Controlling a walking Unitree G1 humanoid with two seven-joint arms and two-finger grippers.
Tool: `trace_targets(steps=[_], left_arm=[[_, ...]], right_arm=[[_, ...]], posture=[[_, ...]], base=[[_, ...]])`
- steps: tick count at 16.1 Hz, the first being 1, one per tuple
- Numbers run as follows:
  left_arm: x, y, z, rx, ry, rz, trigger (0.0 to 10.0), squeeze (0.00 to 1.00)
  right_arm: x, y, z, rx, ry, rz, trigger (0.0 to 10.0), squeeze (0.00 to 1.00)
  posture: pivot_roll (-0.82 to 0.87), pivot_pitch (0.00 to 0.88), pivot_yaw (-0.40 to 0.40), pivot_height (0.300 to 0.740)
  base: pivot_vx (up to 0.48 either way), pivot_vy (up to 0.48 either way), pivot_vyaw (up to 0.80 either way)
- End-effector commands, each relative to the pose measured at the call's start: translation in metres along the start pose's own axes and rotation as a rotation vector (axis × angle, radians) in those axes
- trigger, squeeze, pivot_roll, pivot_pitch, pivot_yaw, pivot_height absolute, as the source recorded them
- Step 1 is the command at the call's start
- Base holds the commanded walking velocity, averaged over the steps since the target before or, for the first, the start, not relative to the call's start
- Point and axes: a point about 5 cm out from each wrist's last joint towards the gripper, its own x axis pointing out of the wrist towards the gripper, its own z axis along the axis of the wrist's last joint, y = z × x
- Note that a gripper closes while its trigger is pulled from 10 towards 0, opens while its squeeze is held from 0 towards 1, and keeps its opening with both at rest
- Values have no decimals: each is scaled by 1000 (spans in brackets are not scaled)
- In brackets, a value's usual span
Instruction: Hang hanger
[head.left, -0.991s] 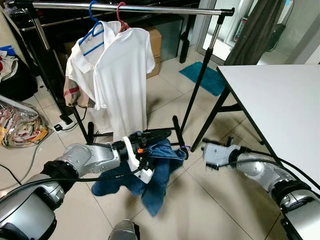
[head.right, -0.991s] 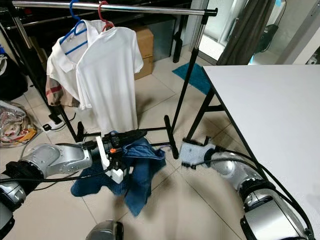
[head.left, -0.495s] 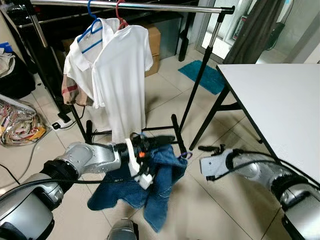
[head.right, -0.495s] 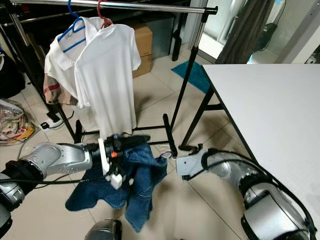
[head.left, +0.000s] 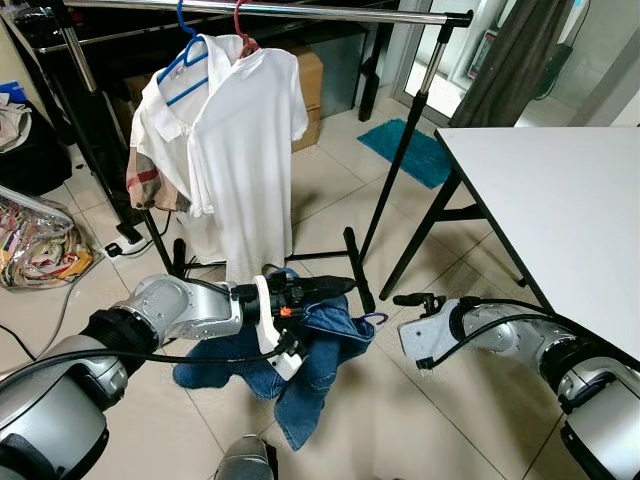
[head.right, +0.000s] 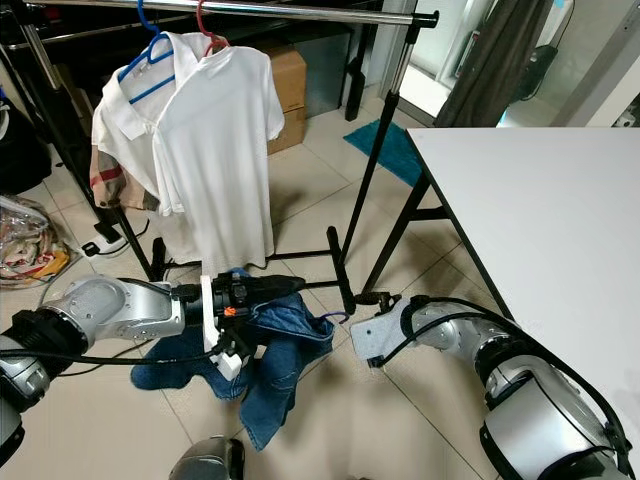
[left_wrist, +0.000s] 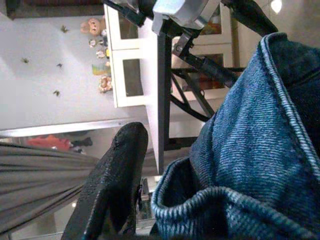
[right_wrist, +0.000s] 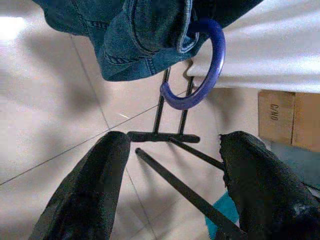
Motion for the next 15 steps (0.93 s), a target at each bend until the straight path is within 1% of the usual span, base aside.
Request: trace_targets(steps=[1, 2, 5, 8, 10, 13, 14, 15], left_arm=[[7, 11, 1, 41, -43, 23, 10000, 0], [8, 12, 1, 46, -53, 24, 10000, 0], [10, 12, 3, 47, -66, 25, 10000, 0], [13, 15, 5, 53, -84, 30, 10000, 0], [13, 14, 4, 56, -83, 27, 10000, 0], [13, 17, 4, 62, -88, 31, 10000, 0], [14, 18, 4, 64, -89, 34, 10000, 0], [14, 18, 4, 65, -89, 35, 10000, 0]], right_arm=[[-1, -1, -1, -20, 7, 24, 10000, 4], [4, -1, 5, -16, -8, 16, 10000, 0], [10, -6, 12, 12, -21, -18, 10000, 0], [15, -6, 18, 29, -40, -16, 10000, 0], [18, -5, 23, 64, -61, -18, 10000, 0], [23, 4, 30, 86, -96, 31, 10000, 0], [24, 7, 32, 89, -103, 49, 9137, 0], [24, 8, 32, 91, -107, 56, 9137, 0]], posture=[[253, 65, -81, 740], [251, 61, -78, 740], [252, 58, -75, 740], [256, 52, -73, 740], [256, 49, -71, 740], [259, 45, -70, 740], [260, 43, -69, 740], [260, 43, -69, 740]], base=[[0, 0, 0], [0, 0, 0], [0, 0, 0], [0, 0, 0], [0, 0, 0], [0, 0, 0], [0, 0, 0], [0, 0, 0]])
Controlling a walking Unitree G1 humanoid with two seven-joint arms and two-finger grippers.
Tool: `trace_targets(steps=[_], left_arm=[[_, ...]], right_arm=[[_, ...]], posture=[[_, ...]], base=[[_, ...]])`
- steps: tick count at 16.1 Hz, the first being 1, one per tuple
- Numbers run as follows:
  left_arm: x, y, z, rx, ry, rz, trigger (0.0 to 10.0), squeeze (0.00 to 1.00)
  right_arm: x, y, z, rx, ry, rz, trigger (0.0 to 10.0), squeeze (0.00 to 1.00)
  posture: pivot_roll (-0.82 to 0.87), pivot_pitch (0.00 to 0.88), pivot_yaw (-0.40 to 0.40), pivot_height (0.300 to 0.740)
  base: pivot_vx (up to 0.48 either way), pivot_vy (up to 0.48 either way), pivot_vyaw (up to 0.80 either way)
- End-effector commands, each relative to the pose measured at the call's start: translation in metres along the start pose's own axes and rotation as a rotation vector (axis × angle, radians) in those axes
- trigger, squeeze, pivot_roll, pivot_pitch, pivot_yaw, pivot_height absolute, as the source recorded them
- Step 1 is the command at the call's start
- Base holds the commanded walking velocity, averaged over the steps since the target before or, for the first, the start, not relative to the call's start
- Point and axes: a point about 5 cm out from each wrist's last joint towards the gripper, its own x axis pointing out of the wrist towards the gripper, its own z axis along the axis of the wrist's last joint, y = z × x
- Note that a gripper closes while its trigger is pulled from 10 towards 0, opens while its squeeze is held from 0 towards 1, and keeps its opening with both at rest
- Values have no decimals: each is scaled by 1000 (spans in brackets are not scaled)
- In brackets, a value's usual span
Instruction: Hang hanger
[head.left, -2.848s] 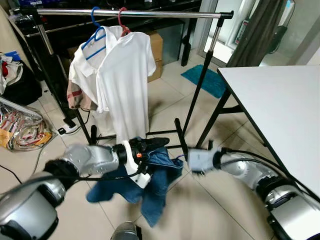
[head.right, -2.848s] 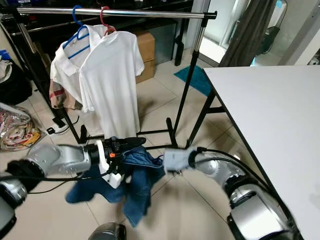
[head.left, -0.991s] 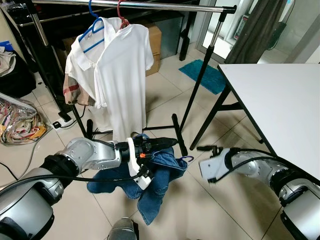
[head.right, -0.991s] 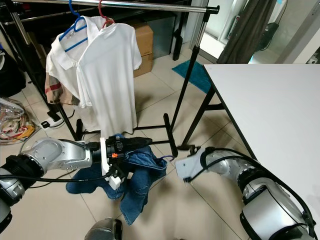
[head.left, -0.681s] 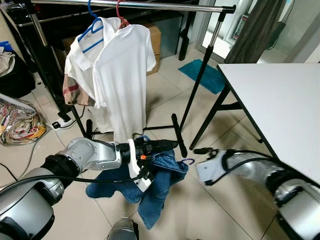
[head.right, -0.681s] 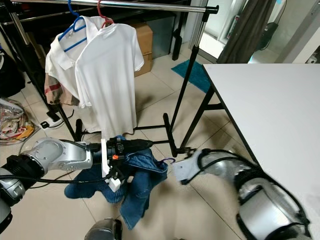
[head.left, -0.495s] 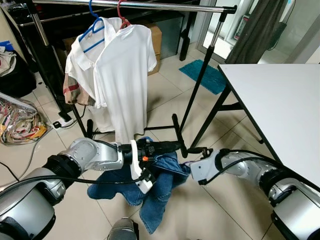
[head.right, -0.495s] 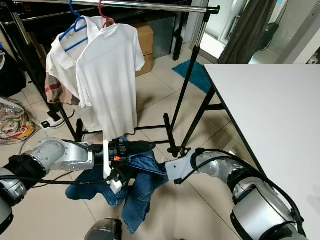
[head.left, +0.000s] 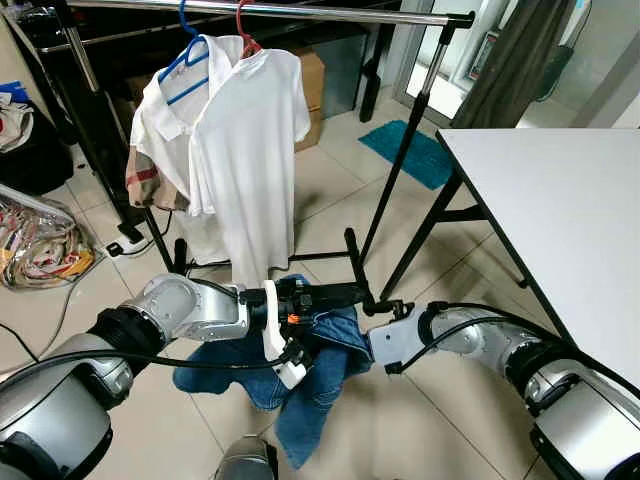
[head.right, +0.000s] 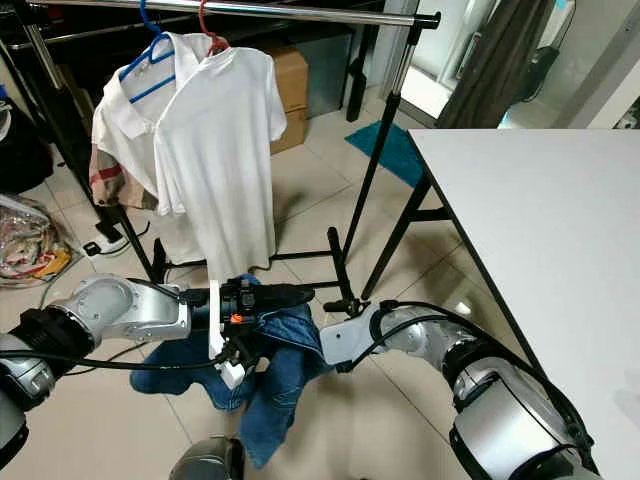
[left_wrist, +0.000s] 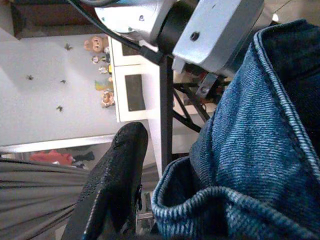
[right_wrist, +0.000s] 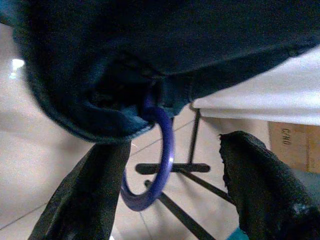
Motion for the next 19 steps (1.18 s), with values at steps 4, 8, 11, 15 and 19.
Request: trace_targets(steps=[4, 8, 11, 15, 19], left_arm=[[6, 15, -3, 48, -28, 36, 10000, 0], [5, 16, -5, 48, -23, 39, 10000, 0], [3, 14, -6, 46, -12, 35, 10000, 0], [-1, 15, -13, 53, 28, 33, 10000, 0], [-2, 17, -18, 58, 49, 34, 10000, 0]], right_arm=[[0, 4, 0, 70, -23, -21, 0, 0], [-6, -9, -4, 118, -35, -121, 0, 0], [-18, -23, -11, 180, -33, -246, 0, 0], [-33, -42, -20, 193, -19, -404, 0, 0], [-42, -54, -23, 177, -14, -509, 0, 0]], posture=[[261, 39, -66, 740], [262, 37, -63, 740], [262, 36, -61, 740], [257, 33, -57, 740], [255, 29, -54, 740]], base=[[0, 0, 0], [0, 0, 0], [0, 0, 0], [0, 0, 0], [0, 0, 0]])
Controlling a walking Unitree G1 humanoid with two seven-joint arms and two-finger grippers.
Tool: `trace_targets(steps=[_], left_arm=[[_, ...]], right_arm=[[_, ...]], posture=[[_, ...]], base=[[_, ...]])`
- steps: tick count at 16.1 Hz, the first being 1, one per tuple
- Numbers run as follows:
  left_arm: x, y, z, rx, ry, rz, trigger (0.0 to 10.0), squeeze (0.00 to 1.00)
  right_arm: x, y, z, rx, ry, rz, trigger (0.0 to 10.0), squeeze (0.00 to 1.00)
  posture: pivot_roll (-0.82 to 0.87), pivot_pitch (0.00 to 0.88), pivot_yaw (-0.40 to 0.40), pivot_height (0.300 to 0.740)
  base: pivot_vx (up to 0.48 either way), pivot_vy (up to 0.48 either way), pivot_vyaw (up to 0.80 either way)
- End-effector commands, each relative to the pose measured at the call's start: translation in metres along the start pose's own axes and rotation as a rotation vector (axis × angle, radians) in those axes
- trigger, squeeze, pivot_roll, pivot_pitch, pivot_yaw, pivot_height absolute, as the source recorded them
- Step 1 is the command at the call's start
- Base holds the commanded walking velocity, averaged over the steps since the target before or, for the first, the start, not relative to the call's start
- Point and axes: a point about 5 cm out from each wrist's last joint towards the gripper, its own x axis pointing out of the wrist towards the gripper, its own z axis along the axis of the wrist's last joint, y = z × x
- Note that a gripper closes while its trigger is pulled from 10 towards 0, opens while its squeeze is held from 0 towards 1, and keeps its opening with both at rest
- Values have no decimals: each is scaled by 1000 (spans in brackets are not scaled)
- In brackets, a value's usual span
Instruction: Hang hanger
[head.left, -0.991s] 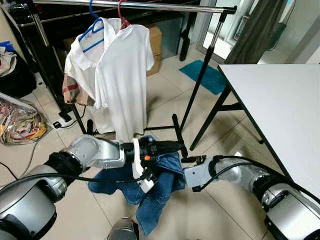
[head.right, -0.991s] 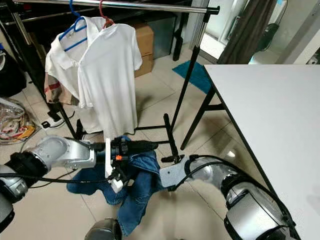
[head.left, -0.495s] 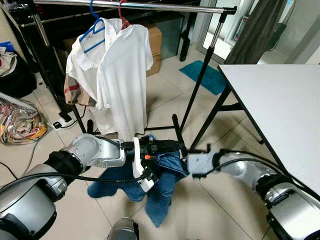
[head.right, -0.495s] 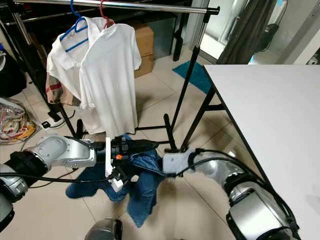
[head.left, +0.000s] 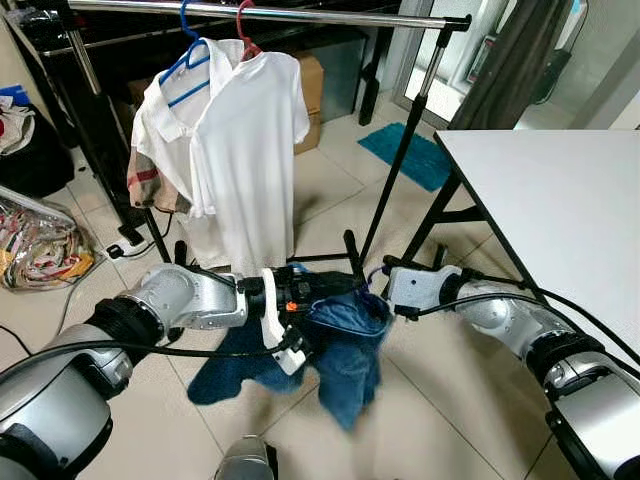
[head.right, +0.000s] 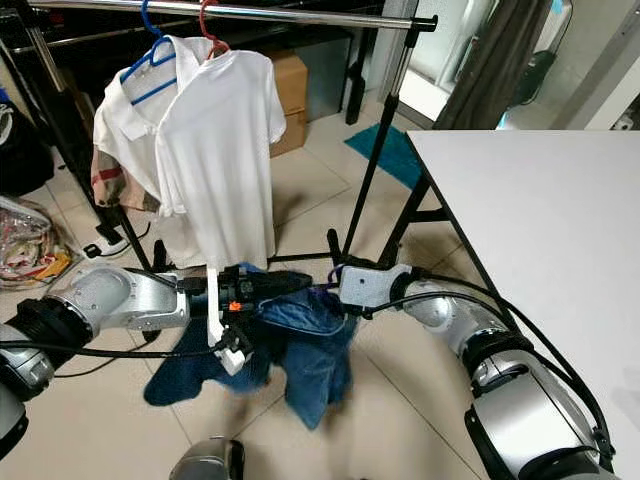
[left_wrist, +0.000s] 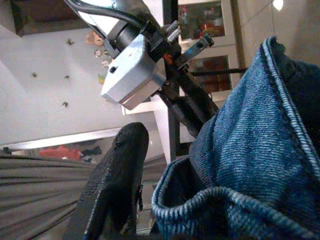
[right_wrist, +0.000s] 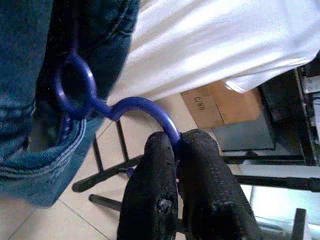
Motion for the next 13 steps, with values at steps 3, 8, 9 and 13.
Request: trace_targets(steps=[3, 8, 9, 13], left_arm=[[1, 11, -8, 25, 17, 42, 10000, 0], [-4, 12, -16, 32, 56, 43, 10000, 0], [-5, 13, -18, 34, 65, 43, 10000, 0], [-11, 14, -29, 35, 138, 53, 10000, 0]], right_arm=[[-5, -20, 0, -26, -14, -100, 0, 0], [-4, -25, 3, -58, -32, -145, 0, 0], [-3, -27, 4, -65, -39, -161, 0, 0], [-6, -38, 6, -91, -54, -250, 0, 0]], posture=[[256, 28, -53, 740], [261, 25, -51, 740], [263, 24, -49, 740], [259, 22, -46, 740]], base=[[0, 0, 0], [0, 0, 0], [0, 0, 0], [0, 0, 0]])
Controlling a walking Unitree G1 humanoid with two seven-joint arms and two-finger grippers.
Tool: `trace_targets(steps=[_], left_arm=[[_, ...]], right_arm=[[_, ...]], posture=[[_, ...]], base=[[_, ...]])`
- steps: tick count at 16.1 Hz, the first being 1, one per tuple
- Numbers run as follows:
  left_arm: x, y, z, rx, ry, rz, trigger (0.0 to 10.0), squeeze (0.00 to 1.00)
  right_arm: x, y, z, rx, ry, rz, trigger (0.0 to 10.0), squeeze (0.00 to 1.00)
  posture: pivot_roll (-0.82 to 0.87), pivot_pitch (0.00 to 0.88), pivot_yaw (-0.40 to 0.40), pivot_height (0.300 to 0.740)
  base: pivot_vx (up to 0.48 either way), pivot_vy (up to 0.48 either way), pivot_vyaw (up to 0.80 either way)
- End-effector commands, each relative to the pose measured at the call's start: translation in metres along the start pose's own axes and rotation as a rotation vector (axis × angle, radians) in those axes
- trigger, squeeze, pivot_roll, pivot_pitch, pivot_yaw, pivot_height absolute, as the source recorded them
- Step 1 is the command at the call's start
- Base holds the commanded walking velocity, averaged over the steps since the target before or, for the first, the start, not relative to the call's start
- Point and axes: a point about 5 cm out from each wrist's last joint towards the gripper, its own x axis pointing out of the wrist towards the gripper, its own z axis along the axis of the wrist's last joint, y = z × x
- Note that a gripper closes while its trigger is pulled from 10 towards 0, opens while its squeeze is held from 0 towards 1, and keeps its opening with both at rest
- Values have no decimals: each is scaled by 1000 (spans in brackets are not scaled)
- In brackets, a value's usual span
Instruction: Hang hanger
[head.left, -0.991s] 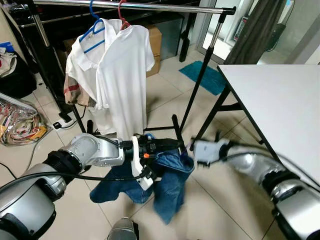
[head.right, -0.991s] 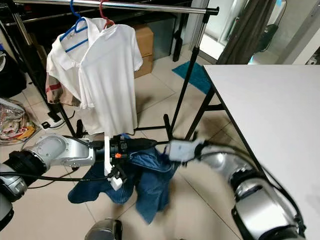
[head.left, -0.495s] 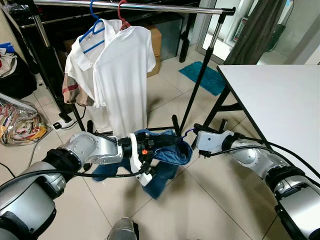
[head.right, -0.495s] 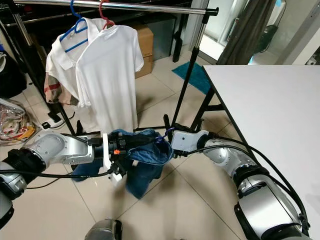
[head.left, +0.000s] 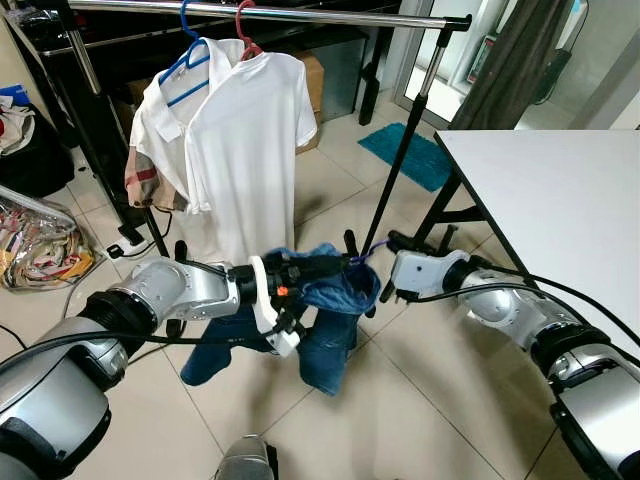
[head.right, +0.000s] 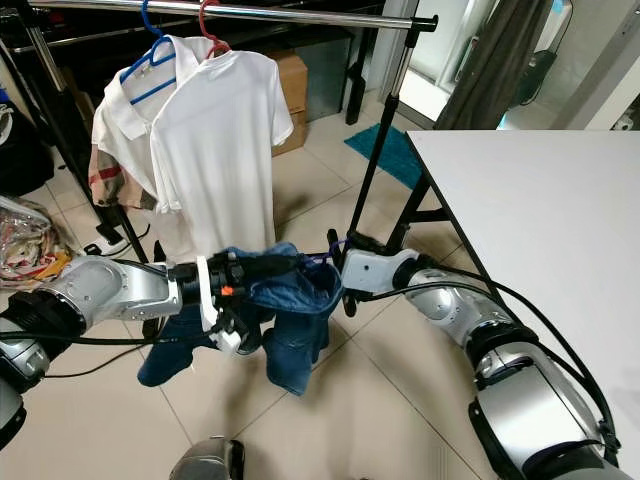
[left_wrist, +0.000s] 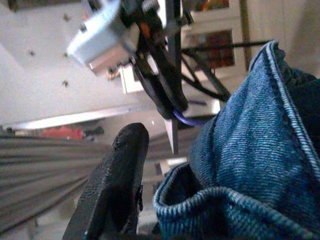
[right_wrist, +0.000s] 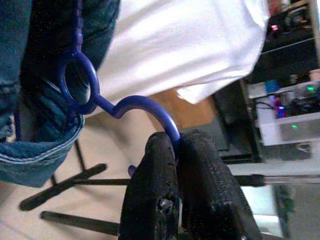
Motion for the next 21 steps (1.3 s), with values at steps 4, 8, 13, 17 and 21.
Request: trace_targets(steps=[4, 8, 13, 17, 21], left_arm=[[-1, 11, -18, 13, 89, 52, 10000, 0], [-6, 7, -25, 1, 145, 45, 10000, 0], [-12, 6, -31, 6, 176, 41, 10000, 0], [-15, 5, -34, -17, 217, 55, 10000, 0], [-9, 1, -31, -44, 236, 78, 10000, 0]], right_arm=[[-2, -26, 0, -58, -23, -115, 0, 0], [-3, -28, 0, -84, -35, -134, 0, 0], [-4, -20, 6, -89, -98, -115, 0, 0], [-11, -30, 7, -78, -134, -247, 0, 0], [-16, -37, 9, -103, -164, -342, 0, 0]], posture=[[255, 20, -46, 740], [251, 14, -45, 740], [260, 10, -40, 740], [252, 5, -35, 740], [239, 4, -34, 740]], base=[[0, 0, 0], [0, 0, 0], [0, 0, 0], [0, 0, 0], [0, 0, 0]])
